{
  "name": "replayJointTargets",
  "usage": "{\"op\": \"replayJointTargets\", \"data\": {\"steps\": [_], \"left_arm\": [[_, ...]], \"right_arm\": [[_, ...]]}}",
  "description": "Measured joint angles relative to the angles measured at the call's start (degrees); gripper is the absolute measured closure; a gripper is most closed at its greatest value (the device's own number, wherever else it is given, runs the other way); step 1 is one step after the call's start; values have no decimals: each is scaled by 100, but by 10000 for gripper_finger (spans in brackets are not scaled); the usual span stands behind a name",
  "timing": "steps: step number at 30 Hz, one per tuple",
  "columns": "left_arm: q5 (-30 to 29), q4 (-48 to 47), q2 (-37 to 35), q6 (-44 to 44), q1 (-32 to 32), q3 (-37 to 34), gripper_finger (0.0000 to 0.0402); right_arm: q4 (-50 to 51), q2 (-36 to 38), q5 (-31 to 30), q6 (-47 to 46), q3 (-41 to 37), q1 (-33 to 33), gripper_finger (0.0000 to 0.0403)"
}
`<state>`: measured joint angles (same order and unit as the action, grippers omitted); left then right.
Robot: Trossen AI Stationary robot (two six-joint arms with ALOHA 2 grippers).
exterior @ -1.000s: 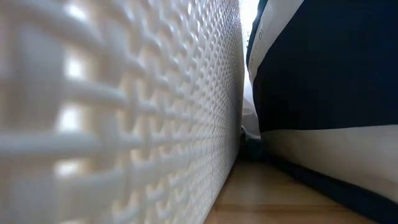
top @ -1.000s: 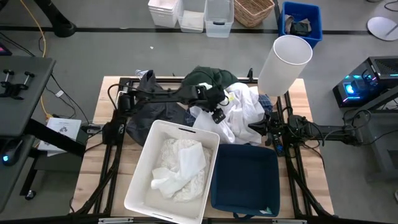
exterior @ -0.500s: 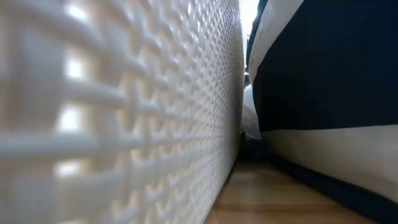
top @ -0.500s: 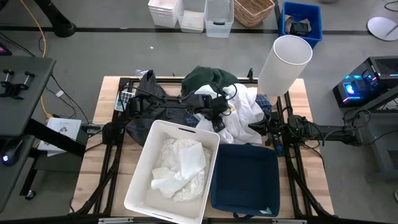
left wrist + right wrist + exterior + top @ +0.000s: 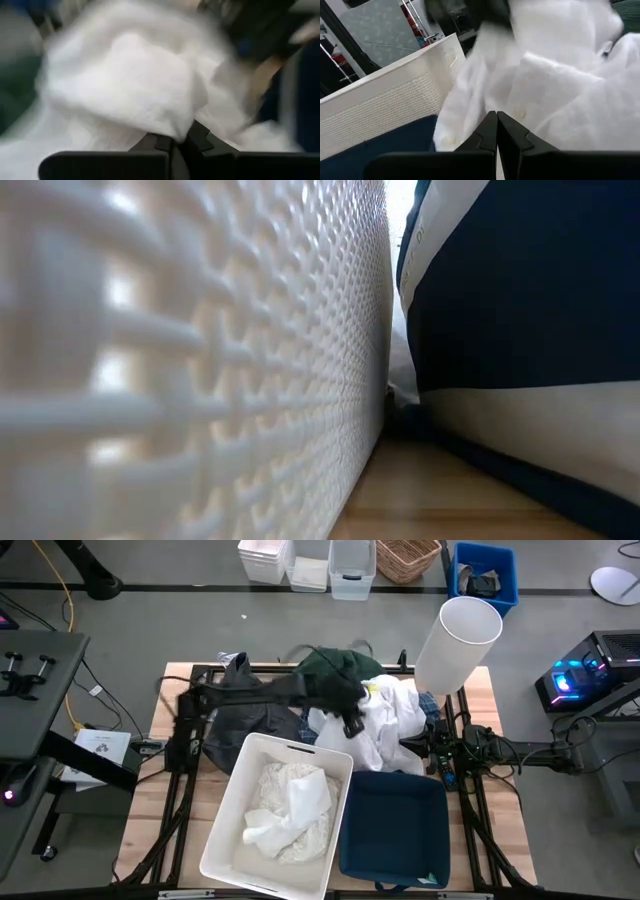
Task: Sort clothes
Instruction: Put the white polo shirt into the laundry bin
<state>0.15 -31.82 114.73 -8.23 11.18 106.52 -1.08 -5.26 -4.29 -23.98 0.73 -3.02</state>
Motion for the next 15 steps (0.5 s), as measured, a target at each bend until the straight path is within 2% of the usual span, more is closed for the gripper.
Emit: {"op": "replayJointTargets", "data": {"steps": [12,15], "left_arm": [[-148,1291,-2724,1471,-270,7,401],[75,1561,-3282,1674,-494,8,401]], "right_arm": [[1,1,-1,0,0,1,402],[2,2,0,-1,-2,0,402]]}}
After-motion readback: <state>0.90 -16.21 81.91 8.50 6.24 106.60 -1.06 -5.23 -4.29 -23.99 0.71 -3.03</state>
